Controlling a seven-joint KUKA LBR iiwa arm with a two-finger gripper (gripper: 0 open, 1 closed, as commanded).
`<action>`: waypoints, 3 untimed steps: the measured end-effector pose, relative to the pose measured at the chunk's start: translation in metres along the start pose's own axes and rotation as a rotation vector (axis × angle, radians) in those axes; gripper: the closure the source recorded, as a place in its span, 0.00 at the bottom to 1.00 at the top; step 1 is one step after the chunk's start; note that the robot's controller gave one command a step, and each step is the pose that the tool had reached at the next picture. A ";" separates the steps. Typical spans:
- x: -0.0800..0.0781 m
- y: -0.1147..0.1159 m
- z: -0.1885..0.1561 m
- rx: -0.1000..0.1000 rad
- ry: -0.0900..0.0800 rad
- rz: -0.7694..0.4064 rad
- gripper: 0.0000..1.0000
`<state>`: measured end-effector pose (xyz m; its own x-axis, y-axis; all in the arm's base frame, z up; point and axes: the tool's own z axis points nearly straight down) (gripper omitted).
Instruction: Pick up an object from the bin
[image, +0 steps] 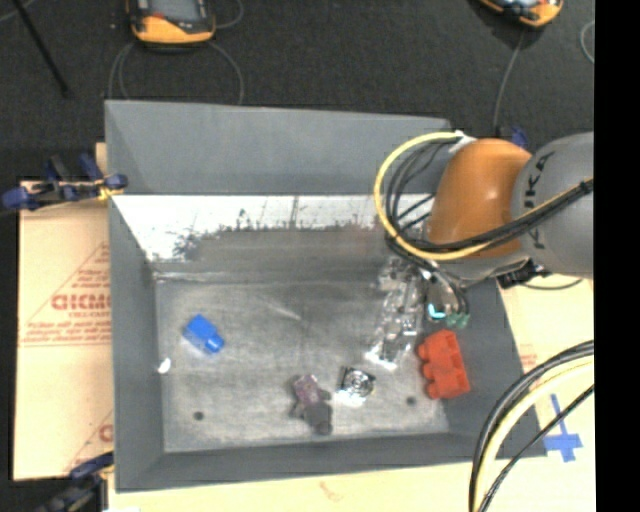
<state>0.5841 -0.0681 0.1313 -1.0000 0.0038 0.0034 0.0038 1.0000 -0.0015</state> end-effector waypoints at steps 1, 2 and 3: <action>0.061 -0.038 0.059 -0.005 -0.023 -0.032 0.00; 0.058 -0.037 0.055 -0.003 -0.026 -0.036 1.00; 0.027 -0.059 0.055 -0.021 -0.008 -0.259 1.00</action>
Offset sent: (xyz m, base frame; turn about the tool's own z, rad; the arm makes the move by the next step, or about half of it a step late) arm -0.0656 -0.0398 -0.0613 -0.0305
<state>0.5565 -0.1266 0.0762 -0.9676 -0.2522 -0.0067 -0.2523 0.9675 0.0196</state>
